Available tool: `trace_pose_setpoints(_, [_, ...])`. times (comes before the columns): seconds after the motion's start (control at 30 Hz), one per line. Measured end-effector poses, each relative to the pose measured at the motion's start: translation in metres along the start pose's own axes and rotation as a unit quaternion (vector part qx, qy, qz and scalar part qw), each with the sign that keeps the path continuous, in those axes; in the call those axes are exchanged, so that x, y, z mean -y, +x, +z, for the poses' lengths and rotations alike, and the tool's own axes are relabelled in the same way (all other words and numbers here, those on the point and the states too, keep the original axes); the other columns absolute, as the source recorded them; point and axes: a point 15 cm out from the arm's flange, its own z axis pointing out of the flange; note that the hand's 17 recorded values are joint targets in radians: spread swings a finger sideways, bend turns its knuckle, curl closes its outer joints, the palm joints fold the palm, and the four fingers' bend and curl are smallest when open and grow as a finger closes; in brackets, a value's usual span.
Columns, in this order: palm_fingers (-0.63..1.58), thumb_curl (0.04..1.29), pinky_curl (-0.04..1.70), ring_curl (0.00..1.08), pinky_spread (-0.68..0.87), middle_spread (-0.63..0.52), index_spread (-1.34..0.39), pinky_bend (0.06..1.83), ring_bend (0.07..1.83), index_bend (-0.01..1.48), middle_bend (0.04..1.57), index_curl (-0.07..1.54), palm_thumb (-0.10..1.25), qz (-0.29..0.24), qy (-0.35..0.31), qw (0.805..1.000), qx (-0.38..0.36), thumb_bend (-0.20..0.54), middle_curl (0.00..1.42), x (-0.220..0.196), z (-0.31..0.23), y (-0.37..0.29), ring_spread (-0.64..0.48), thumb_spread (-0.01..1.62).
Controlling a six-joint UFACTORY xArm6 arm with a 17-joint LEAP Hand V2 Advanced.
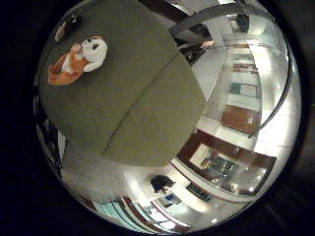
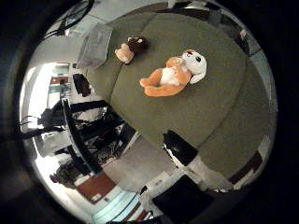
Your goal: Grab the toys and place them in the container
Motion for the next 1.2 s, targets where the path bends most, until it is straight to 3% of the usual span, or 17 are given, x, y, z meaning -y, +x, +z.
trace_pose_setpoints(0.37, [0.01,0.36,0.16,0.28,0.30,-0.01,-0.41,0.52,0.32,0.16,0.20,0.27,0.71,-0.043,0.002,0.999,-0.009,-0.023,0.32,0.031,0.041,-0.020,0.13,1.04])
trace_pose_setpoints(1.2, [0.00,0.38,0.16,0.27,0.28,-0.01,-0.43,0.53,0.32,0.16,0.20,0.26,0.73,-0.060,-0.037,0.997,0.015,-0.024,0.33,0.020,0.113,-0.064,0.12,1.02])
